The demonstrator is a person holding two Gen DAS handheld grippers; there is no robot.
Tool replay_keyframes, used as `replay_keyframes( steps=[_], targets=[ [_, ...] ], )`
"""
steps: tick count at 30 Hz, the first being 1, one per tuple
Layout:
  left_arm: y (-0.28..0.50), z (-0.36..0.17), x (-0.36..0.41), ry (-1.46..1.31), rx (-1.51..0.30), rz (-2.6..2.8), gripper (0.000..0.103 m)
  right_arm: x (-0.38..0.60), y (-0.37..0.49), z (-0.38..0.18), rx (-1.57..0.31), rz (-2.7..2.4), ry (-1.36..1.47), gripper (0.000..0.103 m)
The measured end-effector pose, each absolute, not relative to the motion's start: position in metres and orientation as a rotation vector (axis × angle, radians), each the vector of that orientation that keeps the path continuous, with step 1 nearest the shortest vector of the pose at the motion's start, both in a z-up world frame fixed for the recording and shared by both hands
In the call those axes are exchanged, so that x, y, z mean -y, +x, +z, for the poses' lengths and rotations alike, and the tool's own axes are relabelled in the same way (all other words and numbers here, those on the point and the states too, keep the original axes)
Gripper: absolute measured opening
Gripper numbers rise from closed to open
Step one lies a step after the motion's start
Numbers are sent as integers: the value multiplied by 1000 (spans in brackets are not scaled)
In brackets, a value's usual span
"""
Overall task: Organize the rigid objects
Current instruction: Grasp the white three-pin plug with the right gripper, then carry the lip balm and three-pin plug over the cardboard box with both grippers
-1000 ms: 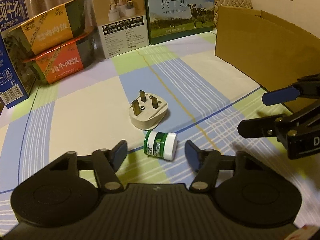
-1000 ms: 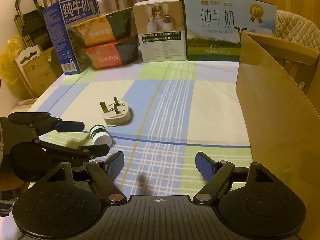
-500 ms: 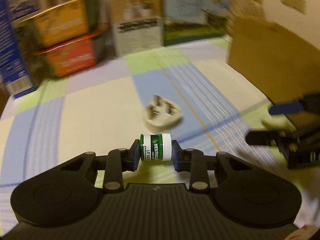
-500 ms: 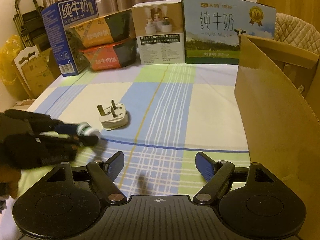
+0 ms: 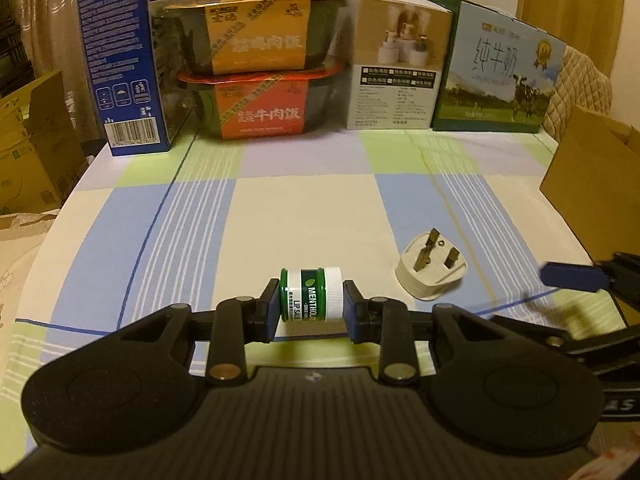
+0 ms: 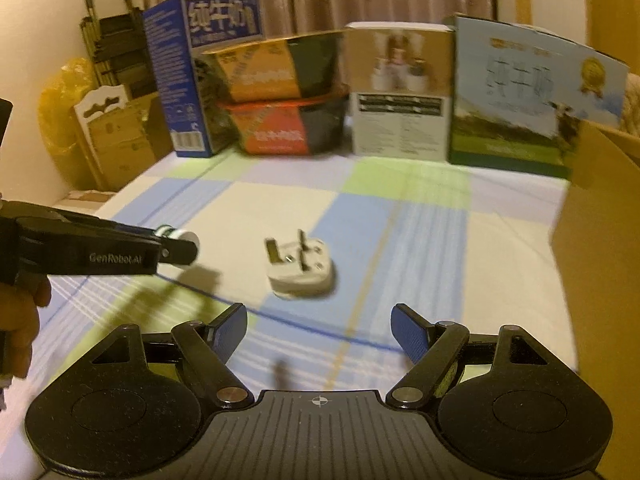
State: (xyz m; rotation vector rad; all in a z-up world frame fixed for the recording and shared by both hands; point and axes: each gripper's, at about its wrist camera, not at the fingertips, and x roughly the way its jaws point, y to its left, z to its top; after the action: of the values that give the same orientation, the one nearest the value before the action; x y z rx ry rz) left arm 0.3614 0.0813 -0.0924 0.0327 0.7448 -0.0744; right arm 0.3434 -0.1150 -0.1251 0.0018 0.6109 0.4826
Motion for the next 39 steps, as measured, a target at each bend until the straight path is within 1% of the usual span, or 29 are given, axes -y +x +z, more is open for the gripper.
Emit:
replay_keyframes(
  steps=[4,10,17,18,20,21,29,39],
  targets=[
    [361,-90,-88,1,-738,-68,27,97,361,-127,-575,503,-29,76],
    [360,-88,-87,-9,-732,-83,27,74,391,-139,-606,511,-82,76],
    [361,-87,-87,-15,-732,-89,27,64,399,-149,-614,502,-113,75],
    [361,-87,-87,-16,-732,-89,27,64,400,-149,-616,505,-108,72],
    [361,-87,-88,-16,-732,-90,27,64,402,-150,-624,506,-113,53],
    [361,-87,-88,-16,-733,-93,27,64,402,-150,-627,494,-120,47],
    [358,-86,-77,-1,-728,-129,27,91,375,-139,-620,431,-64,46],
    [332,-76,-51,16,-716,-201,27,137,319,-120,-685,317,18,46]
  ],
)
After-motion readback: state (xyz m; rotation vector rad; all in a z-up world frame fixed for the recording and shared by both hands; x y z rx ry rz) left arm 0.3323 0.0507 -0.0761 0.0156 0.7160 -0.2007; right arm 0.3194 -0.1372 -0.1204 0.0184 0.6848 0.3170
